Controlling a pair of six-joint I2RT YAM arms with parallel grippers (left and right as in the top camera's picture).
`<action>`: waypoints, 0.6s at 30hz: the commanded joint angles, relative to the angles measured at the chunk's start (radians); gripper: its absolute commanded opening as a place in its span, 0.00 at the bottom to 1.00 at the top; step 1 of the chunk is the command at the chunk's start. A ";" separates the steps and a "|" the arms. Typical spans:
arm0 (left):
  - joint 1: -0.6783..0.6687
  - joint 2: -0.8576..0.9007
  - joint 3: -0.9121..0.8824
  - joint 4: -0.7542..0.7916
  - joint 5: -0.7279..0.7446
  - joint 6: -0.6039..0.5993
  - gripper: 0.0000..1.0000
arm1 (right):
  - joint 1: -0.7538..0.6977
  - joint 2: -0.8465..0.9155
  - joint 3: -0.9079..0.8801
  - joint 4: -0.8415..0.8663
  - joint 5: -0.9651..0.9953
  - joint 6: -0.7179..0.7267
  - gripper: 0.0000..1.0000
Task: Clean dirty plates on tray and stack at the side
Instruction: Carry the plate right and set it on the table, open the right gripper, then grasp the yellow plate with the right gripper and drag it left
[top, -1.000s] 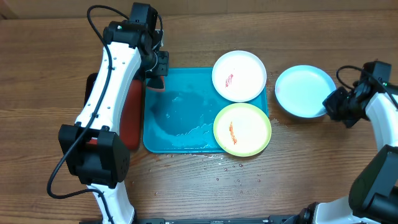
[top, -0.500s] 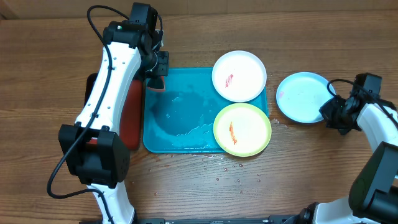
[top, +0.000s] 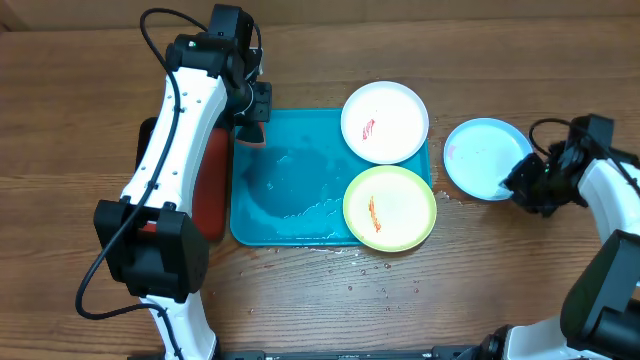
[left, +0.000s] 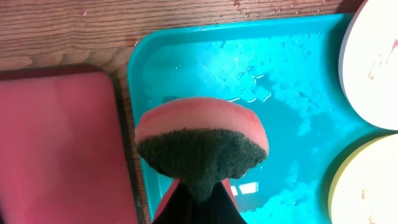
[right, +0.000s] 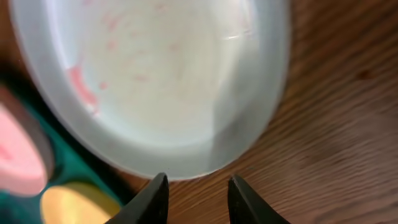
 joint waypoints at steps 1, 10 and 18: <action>0.005 -0.004 0.019 0.001 0.012 -0.027 0.04 | 0.047 -0.031 0.044 -0.042 -0.179 -0.114 0.33; 0.005 -0.004 0.019 0.001 0.012 -0.027 0.04 | 0.267 -0.029 0.019 -0.126 -0.033 -0.138 0.33; 0.005 -0.004 0.019 0.001 0.012 -0.026 0.04 | 0.432 -0.024 -0.031 -0.063 0.105 -0.134 0.33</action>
